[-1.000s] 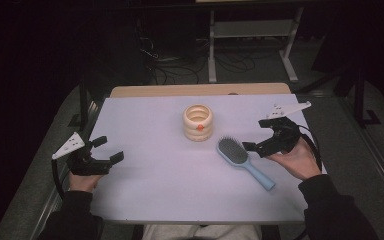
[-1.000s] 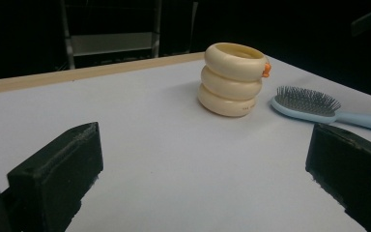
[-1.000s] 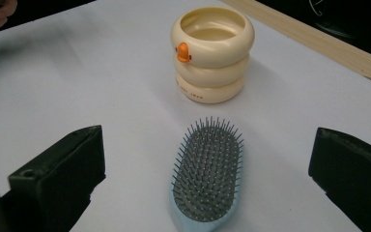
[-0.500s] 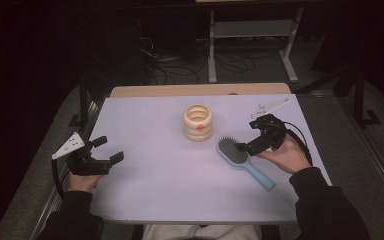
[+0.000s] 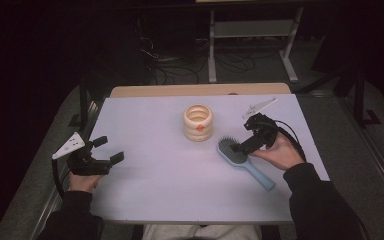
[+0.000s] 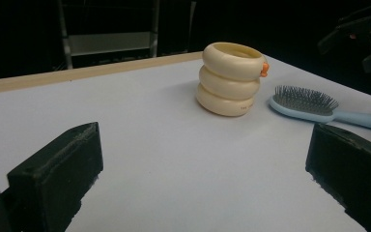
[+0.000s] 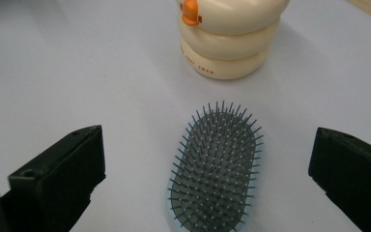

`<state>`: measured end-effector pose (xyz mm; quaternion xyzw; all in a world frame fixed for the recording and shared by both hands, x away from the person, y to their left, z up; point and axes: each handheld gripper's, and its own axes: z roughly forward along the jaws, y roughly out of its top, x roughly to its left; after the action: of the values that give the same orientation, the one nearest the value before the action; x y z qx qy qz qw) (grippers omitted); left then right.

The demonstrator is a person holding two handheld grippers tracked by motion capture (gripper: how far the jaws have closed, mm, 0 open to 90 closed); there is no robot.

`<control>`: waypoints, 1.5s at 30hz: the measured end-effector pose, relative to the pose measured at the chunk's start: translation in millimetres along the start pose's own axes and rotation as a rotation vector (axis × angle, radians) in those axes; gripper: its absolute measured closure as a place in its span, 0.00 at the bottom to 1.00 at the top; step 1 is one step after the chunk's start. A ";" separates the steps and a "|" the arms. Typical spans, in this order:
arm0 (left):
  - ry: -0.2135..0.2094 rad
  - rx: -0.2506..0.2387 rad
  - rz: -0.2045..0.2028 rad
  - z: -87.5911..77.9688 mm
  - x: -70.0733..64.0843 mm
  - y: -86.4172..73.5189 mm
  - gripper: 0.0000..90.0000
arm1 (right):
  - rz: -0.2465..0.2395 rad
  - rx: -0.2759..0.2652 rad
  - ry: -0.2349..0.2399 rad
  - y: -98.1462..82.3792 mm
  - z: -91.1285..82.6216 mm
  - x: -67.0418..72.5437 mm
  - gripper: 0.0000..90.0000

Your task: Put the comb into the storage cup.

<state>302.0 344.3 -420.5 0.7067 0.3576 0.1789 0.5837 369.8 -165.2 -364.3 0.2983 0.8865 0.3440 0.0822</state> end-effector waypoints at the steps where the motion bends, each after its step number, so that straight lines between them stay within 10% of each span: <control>1: -0.001 0.001 0.000 0.1 0.0 0.0 0.00 | 0.001 0.004 -0.005 0.1 0.8 0.0 0.00; 45: -0.016 0.006 0.002 1.5 0.3 0.2 0.00 | 0.037 0.214 0.029 -5.6 57.3 -18.8 0.00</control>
<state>303.2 343.4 -420.7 0.7103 0.3528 0.1727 0.5841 402.5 -147.3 -412.1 0.3168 0.9136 0.2529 0.0308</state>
